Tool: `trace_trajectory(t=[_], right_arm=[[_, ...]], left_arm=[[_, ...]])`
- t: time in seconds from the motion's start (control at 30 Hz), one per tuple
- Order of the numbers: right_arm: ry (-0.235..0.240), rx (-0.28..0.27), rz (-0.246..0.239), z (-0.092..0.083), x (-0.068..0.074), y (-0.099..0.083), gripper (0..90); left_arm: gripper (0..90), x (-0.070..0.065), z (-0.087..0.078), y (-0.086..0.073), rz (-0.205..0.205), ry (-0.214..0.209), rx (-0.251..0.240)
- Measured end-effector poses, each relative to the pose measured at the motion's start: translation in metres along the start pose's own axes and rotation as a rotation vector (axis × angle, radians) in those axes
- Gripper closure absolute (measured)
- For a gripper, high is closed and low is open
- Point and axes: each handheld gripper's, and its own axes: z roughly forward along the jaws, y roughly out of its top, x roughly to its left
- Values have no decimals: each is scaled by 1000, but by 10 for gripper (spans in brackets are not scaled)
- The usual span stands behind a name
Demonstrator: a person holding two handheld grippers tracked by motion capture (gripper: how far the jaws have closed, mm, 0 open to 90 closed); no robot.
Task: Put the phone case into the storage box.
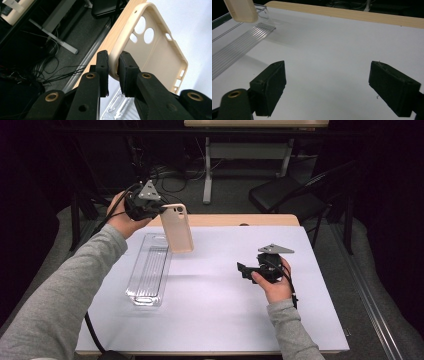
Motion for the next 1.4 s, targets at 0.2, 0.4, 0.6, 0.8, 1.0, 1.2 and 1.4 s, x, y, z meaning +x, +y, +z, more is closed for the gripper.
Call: trace_trajectory(t=[0.2,0.4,0.6,0.8,1.0,1.2,1.4], right_arm=[[-19,2,23,-2,-3,0,95],[-39,-8,28,-2,-6,-1,47],[-36,-14,23,-3,-7,-3,36],[-31,-19,25,-3,-9,-5,36],[-40,-28,22,-4,-12,-6,36],[-45,-28,22,-3,-14,-7,36],[-44,-30,25,-3,-14,-8,36]], left_arm=[[798,3,-4,-5,11,11,-16],[798,7,-8,-10,13,26,-35],[798,9,-10,-15,25,46,-34],[798,11,-12,-19,32,67,-41],[798,11,-13,-23,59,104,-38],[799,10,-14,-29,89,140,-40],[799,10,-15,-34,116,172,-34]])
